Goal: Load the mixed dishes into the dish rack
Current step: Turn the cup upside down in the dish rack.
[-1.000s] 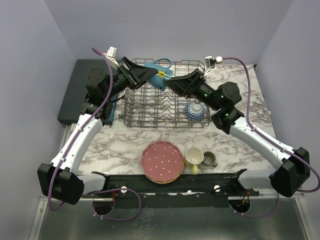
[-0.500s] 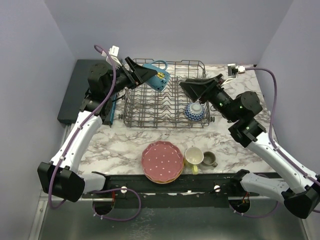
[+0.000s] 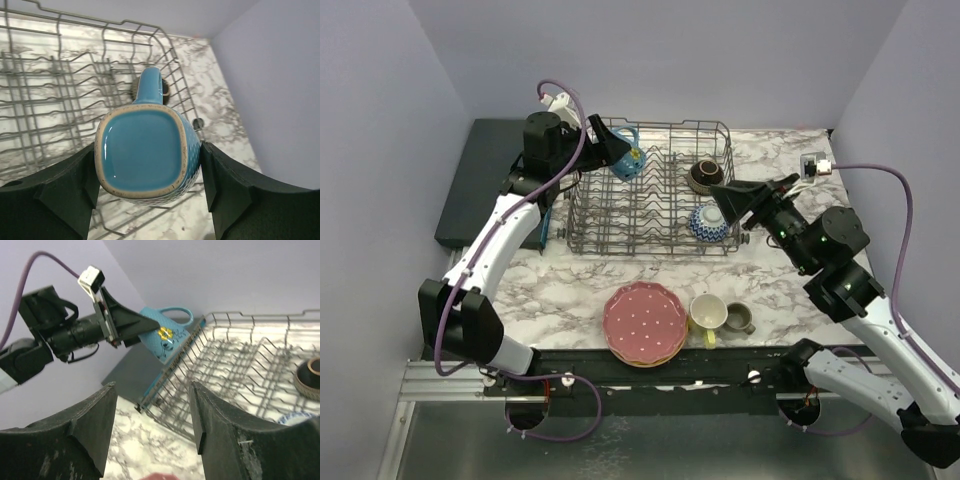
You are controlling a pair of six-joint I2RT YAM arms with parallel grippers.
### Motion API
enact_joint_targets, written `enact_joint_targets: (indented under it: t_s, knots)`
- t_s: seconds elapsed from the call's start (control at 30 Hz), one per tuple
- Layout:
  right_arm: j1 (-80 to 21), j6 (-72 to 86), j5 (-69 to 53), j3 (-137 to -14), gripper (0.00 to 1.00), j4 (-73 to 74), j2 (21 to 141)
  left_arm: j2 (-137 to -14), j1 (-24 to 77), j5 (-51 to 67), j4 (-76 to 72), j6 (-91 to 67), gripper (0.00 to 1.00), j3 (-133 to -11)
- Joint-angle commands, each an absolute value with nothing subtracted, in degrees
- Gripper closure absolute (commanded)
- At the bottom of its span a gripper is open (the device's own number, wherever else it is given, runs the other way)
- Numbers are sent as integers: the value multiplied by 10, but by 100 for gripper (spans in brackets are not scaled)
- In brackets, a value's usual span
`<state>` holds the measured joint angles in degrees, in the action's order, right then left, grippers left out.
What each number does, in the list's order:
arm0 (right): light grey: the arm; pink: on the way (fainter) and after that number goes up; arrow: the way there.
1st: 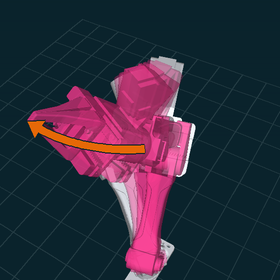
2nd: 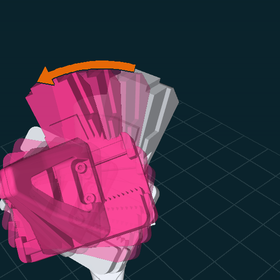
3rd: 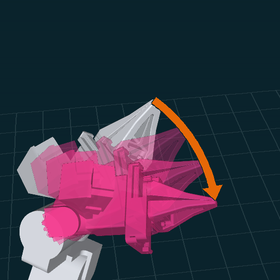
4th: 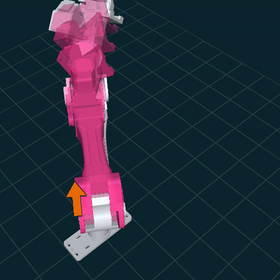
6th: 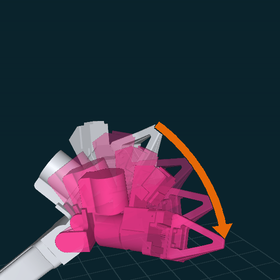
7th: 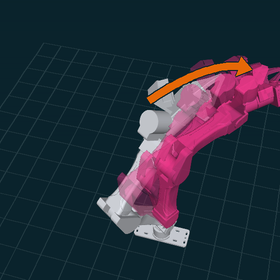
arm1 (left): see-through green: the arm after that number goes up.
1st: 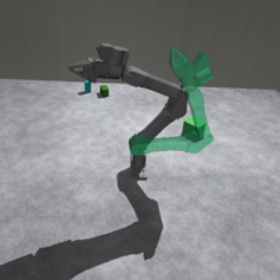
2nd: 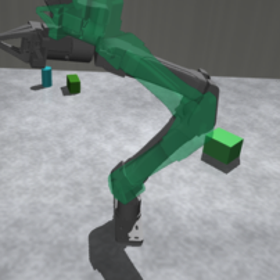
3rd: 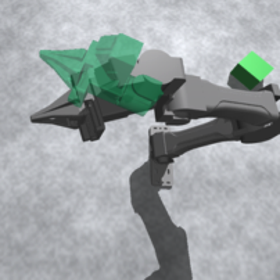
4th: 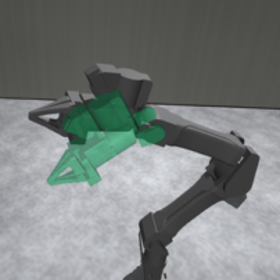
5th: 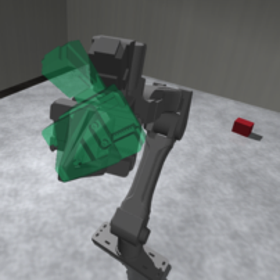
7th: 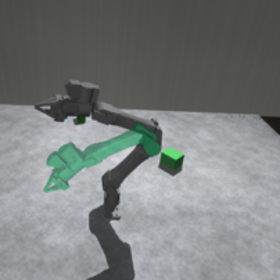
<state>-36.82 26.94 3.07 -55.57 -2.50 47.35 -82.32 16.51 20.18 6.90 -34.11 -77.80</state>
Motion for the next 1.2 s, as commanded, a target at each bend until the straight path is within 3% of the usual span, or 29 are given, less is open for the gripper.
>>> enact_joint_targets:
  t_s: [0.0,0.6,1.17]
  knots:
    - [-373,253,79,-526,35,51,444,-861,165,125,67,-252,100,-819]
    - [-372,276,123,-498,33,146,351,-1067,165,-21,-44,-106,100,-896]
    - [-373,278,175,-482,32,173,330,-1241,158,-122,-109,-80,100,-1019]
